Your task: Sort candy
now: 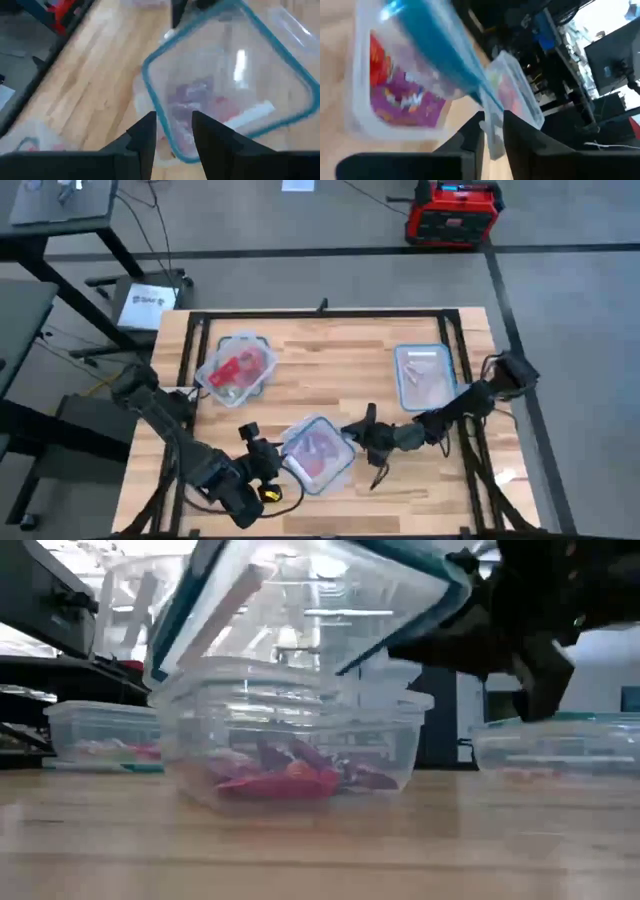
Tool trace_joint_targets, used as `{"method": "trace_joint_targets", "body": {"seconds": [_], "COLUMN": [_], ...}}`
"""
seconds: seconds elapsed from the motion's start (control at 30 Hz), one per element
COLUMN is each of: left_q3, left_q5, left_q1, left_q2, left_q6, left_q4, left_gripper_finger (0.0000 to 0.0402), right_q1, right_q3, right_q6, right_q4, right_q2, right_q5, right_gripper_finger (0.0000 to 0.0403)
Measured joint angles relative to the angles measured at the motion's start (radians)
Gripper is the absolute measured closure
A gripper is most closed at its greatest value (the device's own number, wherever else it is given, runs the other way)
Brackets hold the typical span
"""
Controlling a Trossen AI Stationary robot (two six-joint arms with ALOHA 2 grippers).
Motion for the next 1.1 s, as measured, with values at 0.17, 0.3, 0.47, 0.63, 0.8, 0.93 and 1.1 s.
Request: {"method": "trace_joint_targets", "body": {"seconds": [0.17, 0.3, 0.47, 0.63, 0.8, 0.93, 1.1], "left_q3": [0.0, 0.0, 0.0, 0.0, 0.0, 0.001, 0.001], "left_q5": [0.007, 0.008, 0.009, 0.027, 0.027, 0.027, 0.027], "left_q1": [0.012, 0.013, 0.013, 0.013, 0.013, 0.013, 0.013], "left_q2": [0.0, 0.0, 0.0, 0.0, 0.0, 0.0, 0.0], "left_q6": [0.014, 0.019, 0.019, 0.018, 0.016, 0.016, 0.016], "left_q4": [0.004, 0.006, 0.006, 0.006, 0.005, 0.005, 0.005], "left_gripper_finger": [0.0292, 0.0292, 0.0292, 0.0292, 0.0292, 0.0292, 0.0292], "right_q1": [-0.034, -0.074, -0.113, -0.09, -0.074, -0.096, -0.145], "right_q3": [0.0, 0.011, 0.037, 0.097, 0.167, 0.207, 0.208], "right_q6": [0.054, 0.179, 0.366, 0.371, 0.356, 0.42, 0.461], "right_q4": [-0.009, -0.129, -0.256, -0.275, -0.403, -0.564, -0.662], "right_q2": [0.0, 0.0, 0.0, 0.0, 0.0, 0.0, 0.0], "right_q5": [0.002, 0.002, 0.0, -0.026, -0.027, -0.024, -0.013], "right_gripper_finger": [0.0346, 0.0346, 0.0336, 0.0291, 0.0231, 0.02, 0.0189]}}
